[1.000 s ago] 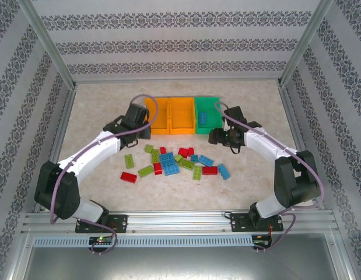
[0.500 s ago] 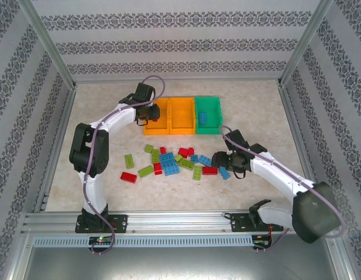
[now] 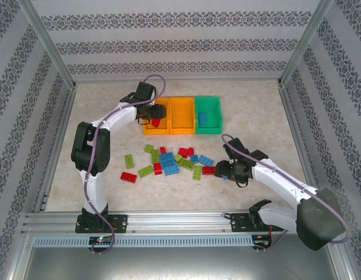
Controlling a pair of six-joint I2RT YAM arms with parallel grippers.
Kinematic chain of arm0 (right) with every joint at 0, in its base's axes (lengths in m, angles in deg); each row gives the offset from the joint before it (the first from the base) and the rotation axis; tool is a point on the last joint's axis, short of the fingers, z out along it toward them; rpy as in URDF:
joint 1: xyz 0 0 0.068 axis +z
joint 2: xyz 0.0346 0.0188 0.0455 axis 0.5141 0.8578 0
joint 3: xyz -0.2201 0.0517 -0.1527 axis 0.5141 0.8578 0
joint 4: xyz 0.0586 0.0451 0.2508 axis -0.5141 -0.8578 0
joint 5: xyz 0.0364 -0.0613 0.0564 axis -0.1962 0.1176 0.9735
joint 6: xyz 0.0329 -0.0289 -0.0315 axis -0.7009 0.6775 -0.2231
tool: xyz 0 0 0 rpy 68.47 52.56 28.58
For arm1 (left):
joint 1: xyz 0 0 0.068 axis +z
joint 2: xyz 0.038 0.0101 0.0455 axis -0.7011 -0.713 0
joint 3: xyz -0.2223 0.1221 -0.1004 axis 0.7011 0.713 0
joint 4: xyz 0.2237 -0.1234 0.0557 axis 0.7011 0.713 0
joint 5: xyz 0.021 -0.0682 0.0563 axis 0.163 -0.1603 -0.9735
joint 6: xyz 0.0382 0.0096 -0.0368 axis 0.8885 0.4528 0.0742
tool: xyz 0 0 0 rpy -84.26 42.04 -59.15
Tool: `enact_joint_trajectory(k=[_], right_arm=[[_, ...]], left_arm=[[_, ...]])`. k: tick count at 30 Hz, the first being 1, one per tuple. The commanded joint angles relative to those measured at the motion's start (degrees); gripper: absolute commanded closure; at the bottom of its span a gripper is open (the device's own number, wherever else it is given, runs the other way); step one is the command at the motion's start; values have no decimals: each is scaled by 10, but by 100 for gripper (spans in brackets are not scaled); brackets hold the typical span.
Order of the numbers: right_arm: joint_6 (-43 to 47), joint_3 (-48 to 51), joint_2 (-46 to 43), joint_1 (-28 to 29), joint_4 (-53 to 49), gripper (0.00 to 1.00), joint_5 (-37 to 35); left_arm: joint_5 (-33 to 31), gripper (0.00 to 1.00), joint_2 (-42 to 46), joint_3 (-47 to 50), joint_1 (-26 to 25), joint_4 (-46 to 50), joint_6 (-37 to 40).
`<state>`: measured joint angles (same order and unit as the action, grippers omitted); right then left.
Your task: Sort the legos into containers by color
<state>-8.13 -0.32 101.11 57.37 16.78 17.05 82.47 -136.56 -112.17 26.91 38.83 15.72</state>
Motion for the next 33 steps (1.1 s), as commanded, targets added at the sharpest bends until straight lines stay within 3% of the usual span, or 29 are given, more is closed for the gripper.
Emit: enact_joint_trajectory(k=[1, 10, 18, 25, 29, 33], right_arm=[[0, -2, 20, 5, 0, 31, -21], [39, -41, 104, 6, 25, 39, -52], [37, -41, 93, 6, 34, 76, -87], [53, -71, 30, -9, 67, 80, -94], [101, -173, 99, -47, 72, 80, -42], [143, -297, 199, -64, 76, 80, -20]], left_arm=[[24, 39, 36, 24, 3, -16, -7], [42, 23, 84, 70, 3, -63, -31], [29, 16, 130, 114, 3, -70, -23], [-3, 12, 188, 176, 3, -85, -26], [-27, 10, 230, 227, 4, -102, -27], [-101, 7, 264, 265, 3, -54, -47]])
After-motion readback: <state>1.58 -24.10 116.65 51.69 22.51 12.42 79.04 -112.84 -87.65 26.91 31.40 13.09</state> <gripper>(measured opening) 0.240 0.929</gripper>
